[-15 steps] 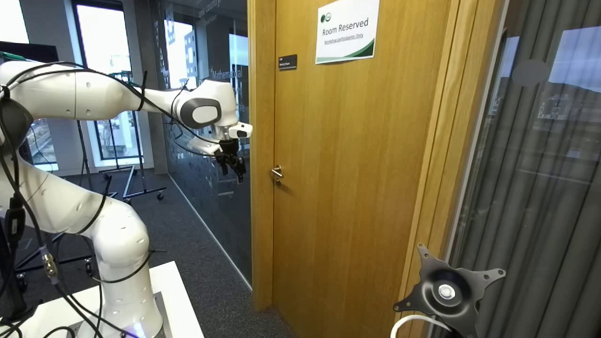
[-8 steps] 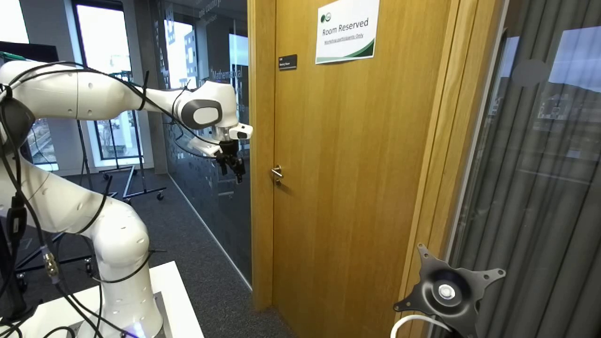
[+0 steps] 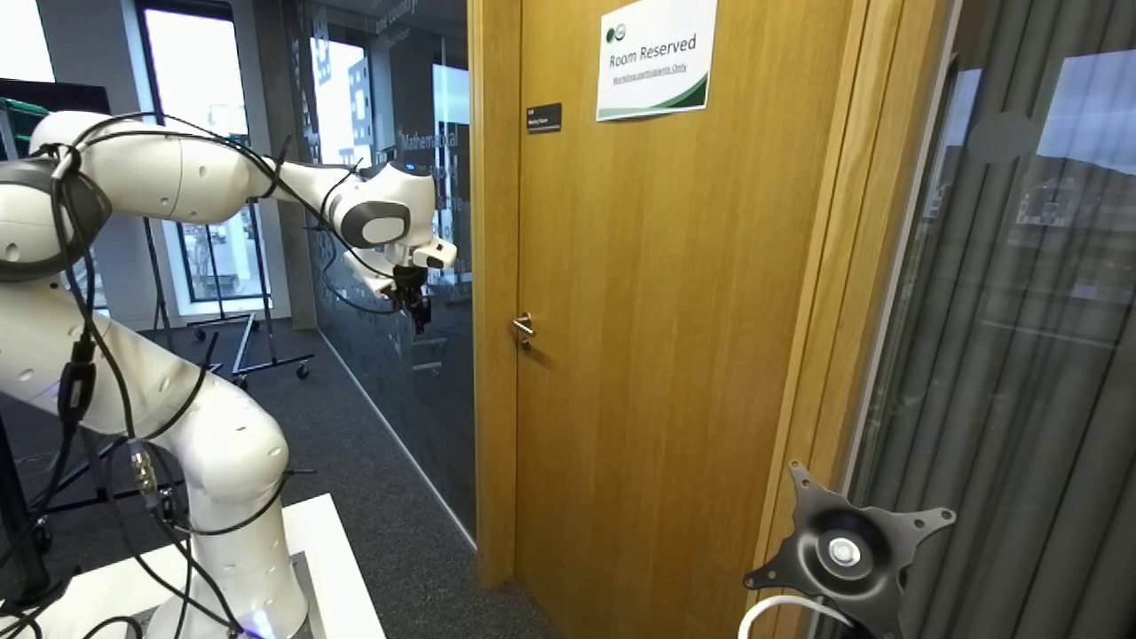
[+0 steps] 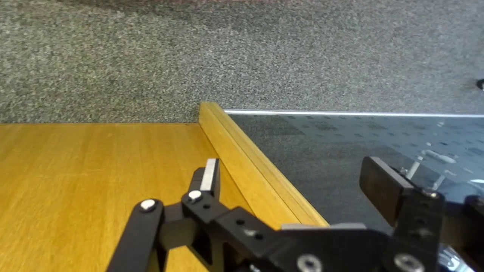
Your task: Open the door
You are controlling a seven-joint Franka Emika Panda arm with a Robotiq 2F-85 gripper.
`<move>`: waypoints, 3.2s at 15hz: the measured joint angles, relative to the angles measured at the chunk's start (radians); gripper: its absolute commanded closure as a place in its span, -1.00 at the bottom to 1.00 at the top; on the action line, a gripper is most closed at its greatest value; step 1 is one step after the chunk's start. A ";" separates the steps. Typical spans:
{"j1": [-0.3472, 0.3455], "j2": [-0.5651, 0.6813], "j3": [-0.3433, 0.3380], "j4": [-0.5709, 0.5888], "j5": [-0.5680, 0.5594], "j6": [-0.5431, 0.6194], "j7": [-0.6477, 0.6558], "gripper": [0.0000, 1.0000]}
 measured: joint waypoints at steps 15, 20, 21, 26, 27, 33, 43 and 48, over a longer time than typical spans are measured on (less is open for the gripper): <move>0.043 0.227 0.188 0.107 0.290 0.339 0.213 -1.00; 0.038 0.259 0.199 0.115 0.287 0.381 0.305 -1.00; 0.036 0.279 0.206 0.125 0.287 0.410 0.350 -1.00; 0.025 0.414 0.240 0.204 0.283 0.648 0.562 -1.00; 0.023 0.439 0.243 0.218 0.276 0.704 0.599 -1.00; -0.046 0.554 0.278 0.243 0.081 1.009 0.917 -1.00; -0.142 0.592 0.336 0.237 -0.096 0.954 1.259 -1.00; -0.142 0.593 0.335 0.237 -0.096 0.953 1.259 -1.00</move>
